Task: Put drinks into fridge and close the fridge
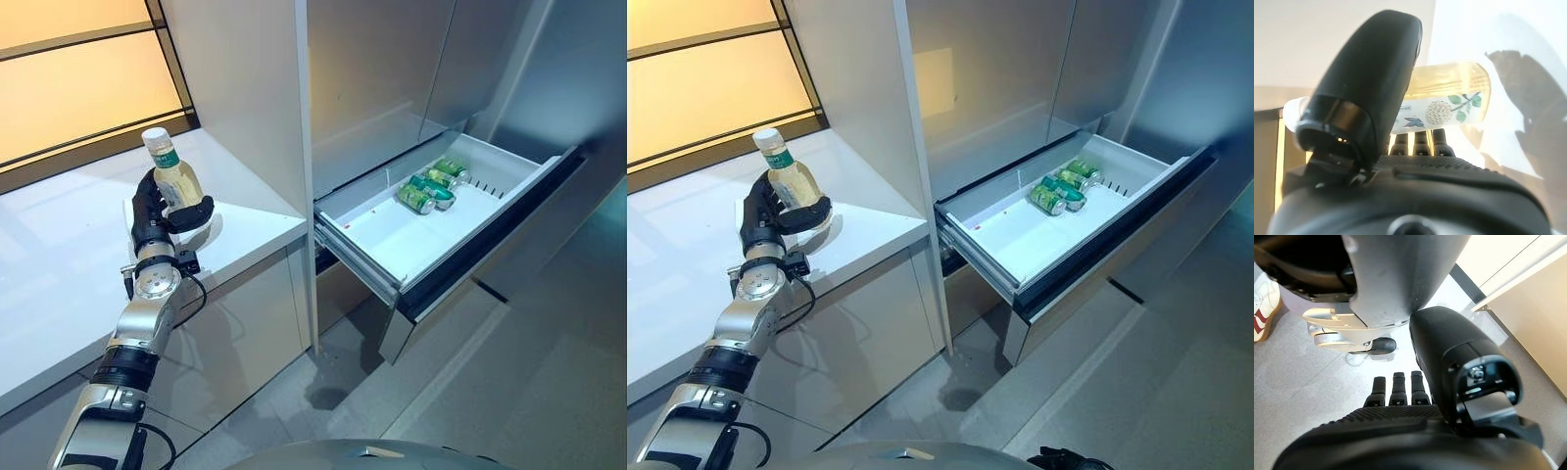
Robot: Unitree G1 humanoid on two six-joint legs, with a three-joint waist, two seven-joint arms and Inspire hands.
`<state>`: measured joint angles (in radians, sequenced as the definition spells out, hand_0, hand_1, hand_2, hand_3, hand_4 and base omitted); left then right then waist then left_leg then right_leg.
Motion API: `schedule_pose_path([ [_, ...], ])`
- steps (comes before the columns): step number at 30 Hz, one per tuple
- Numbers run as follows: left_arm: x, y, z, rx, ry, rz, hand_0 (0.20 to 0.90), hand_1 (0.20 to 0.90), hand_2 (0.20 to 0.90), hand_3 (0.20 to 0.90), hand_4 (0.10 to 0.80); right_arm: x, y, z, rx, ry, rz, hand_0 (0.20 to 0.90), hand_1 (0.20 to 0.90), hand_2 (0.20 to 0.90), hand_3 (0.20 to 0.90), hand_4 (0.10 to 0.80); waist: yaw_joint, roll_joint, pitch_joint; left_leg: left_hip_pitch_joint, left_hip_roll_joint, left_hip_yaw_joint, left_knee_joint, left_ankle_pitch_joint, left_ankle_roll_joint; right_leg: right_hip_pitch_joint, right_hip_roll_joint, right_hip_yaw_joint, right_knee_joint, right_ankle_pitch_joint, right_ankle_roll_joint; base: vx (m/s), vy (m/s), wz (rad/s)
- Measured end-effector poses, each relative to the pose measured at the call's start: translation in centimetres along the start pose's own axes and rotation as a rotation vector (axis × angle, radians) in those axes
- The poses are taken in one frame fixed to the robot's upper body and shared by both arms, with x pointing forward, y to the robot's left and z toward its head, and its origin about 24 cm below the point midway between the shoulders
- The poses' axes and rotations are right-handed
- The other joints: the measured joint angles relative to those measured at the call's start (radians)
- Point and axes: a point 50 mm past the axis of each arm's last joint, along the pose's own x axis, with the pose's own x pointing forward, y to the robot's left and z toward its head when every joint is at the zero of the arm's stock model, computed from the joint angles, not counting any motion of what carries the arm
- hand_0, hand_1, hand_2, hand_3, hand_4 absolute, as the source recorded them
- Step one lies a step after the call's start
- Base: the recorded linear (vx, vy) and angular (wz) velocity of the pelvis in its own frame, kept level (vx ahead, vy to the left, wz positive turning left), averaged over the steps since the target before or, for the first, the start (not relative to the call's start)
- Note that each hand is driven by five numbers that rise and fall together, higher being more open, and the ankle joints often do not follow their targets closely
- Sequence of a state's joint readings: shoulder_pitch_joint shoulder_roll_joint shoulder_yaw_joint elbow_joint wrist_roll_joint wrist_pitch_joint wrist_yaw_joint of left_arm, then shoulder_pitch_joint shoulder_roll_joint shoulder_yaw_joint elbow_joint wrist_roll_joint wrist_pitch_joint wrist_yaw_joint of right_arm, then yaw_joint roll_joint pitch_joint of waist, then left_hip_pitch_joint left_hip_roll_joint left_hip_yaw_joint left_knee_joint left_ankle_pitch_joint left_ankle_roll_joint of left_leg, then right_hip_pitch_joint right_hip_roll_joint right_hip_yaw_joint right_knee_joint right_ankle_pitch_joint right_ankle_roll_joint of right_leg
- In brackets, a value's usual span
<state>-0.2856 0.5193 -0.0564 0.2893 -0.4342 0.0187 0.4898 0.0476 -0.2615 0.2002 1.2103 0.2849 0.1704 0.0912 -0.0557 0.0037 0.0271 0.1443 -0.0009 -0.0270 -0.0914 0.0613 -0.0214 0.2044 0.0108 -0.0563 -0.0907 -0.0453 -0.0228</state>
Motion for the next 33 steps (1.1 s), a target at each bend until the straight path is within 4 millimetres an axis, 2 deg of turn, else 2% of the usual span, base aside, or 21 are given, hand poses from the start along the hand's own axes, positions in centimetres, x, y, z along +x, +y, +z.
schedule_pose_path([
  [11, 0.54, -0.05, 0.25, -0.039, 0.009, 0.025, 0.9, 0.9, 0.9, 0.9, 0.8, 0.0, 0.01, 0.11, -0.005, -0.003, 0.0, 0.9, 0.9, 0.9, 0.9, 0.8, -0.006, 0.0, 0.0, 0.001, 0.0, 0.013, 0.001, -0.001, 0.002, -0.005, 0.0, 0.017, 0.0, 0.006, 0.001, 0.009, 0.001, -0.04],
  [12, 0.6, -0.02, 0.22, -0.041, 0.009, 0.029, 0.853, 0.853, 0.853, 0.845, 0.745, 0.0, 0.01, 0.12, -0.005, -0.003, 0.0, 0.9, 0.9, 0.9, 0.9, 0.8, -0.007, 0.0, 0.0, 0.001, 0.001, 0.013, 0.001, -0.001, 0.002, -0.005, 0.0, 0.018, 0.0, 0.006, 0.001, 0.0, 0.0, 0.0],
  [13, 0.61, -0.01, 0.26, -0.044, 0.005, 0.029, 0.611, 0.611, 0.611, 0.562, 0.462, 0.0, 0.01, 0.11, -0.005, -0.003, 0.001, 0.9, 0.9, 0.9, 0.9, 0.8, -0.007, 0.0, 0.0, 0.001, 0.001, 0.014, 0.001, -0.001, 0.002, -0.005, 0.0, 0.018, 0.0, 0.006, 0.001, 0.0, 0.0, 0.0],
  [15, 0.63, 0.0, 0.29, -0.046, 0.003, 0.03, 0.545, 0.545, 0.545, 0.485, 0.385, 0.0, 0.01, 0.12, -0.005, -0.003, 0.001, 0.9, 0.9, 0.9, 0.9, 0.8, -0.008, 0.0, 0.0, 0.001, 0.0, 0.015, 0.001, -0.001, 0.002, -0.005, 0.0, 0.019, 0.0, 0.006, 0.001, 0.0, 0.0, 0.0],
  [16, 0.65, -0.01, 0.3, -0.047, 0.003, 0.03, 0.342, 0.342, 0.342, 0.249, 0.149, 0.0, 0.01, 0.12, -0.006, -0.003, 0.001, 0.9, 0.9, 0.9, 0.9, 0.8, -0.008, 0.0, 0.0, 0.001, 0.0, 0.015, 0.001, -0.001, 0.002, -0.005, 0.0, 0.019, 0.0, 0.006, 0.001, 0.0, 0.0, 0.0],
  [17, 0.67, 0.0, 0.32, -0.048, 0.003, 0.031, 0.3, 0.3, 0.3, 0.2, 0.1, 0.0, 0.01, 0.12, -0.007, -0.003, 0.001, 0.9, 0.9, 0.9, 0.9, 0.8, -0.008, 0.0, -0.001, 0.001, 0.0, 0.015, 0.001, -0.001, 0.002, -0.005, 0.0, 0.019, 0.0, 0.006, 0.001, 0.0, 0.0, 0.0],
  [30, 0.75, 0.11, 0.09, -0.048, 0.003, 0.031, 0.3, 0.3, 0.3, 0.2, 0.1, 0.01, 0.06, 0.37, -0.028, -0.008, 0.001, 0.9, 0.9, 0.9, 0.9, 0.8, -0.017, 0.0, -0.001, 0.001, 0.001, 0.017, 0.001, -0.002, 0.003, -0.006, 0.0, 0.02, 0.0, 0.006, 0.001, 0.0, 0.0, 0.0],
  [33, 0.72, -0.08, 0.08, -0.046, 0.001, 0.009, 0.3, 0.3, 0.3, 0.2, 0.1, 0.0, -0.07, 0.52, -0.154, -0.013, -0.015, 0.9, 0.9, 0.9, 0.9, 0.8, -0.017, 0.0, 0.0, 0.0, 0.001, 0.017, -0.001, -0.002, 0.003, -0.007, -0.001, 0.02, 0.0, 0.006, 0.001, -0.007, -0.01, 0.0],
])
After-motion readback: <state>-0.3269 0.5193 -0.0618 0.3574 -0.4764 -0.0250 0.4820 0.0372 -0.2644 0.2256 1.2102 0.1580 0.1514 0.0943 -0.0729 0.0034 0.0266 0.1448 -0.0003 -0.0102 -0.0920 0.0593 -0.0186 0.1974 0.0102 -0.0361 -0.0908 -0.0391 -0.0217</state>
